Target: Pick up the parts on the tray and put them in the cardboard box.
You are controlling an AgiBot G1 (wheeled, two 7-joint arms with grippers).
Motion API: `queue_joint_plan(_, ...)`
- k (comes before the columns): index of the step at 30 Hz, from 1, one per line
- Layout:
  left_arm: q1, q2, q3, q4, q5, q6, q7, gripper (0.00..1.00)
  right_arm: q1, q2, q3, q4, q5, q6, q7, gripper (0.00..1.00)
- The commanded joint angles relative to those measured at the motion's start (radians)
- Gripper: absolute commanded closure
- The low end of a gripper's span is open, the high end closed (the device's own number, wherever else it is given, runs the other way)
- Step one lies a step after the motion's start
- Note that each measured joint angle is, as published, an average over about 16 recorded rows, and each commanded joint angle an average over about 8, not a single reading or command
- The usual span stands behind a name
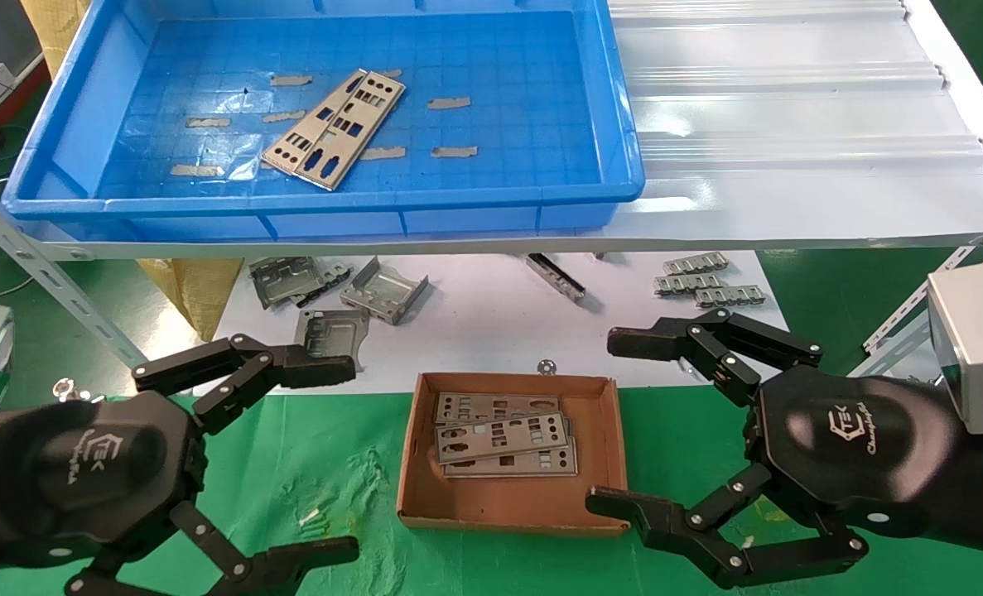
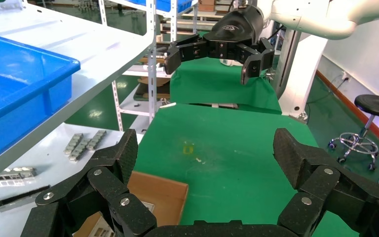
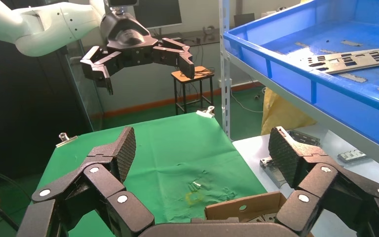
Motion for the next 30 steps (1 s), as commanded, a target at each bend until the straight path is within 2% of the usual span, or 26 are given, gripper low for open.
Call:
queue_joint_plan(1,0.0,0.0,0.0,0.0,0.0,0.0,0.0,0.0,0.0,0.0,0.0,0.0,0.0,0.0,0.0,0.0)
queue_joint_plan(3,0.0,0.0,0.0,0.0,0.0,0.0,0.0,0.0,0.0,0.0,0.0,0.0,0.0,0.0,0.0,0.02)
queue_joint_plan(11,0.0,0.0,0.0,0.0,0.0,0.0,0.0,0.0,0.0,0.0,0.0,0.0,0.0,0.0,0.0,0.99)
queue_joint_plan(30,0.0,0.0,0.0,0.0,0.0,0.0,0.0,0.0,0.0,0.0,0.0,0.0,0.0,0.0,0.0,1.0)
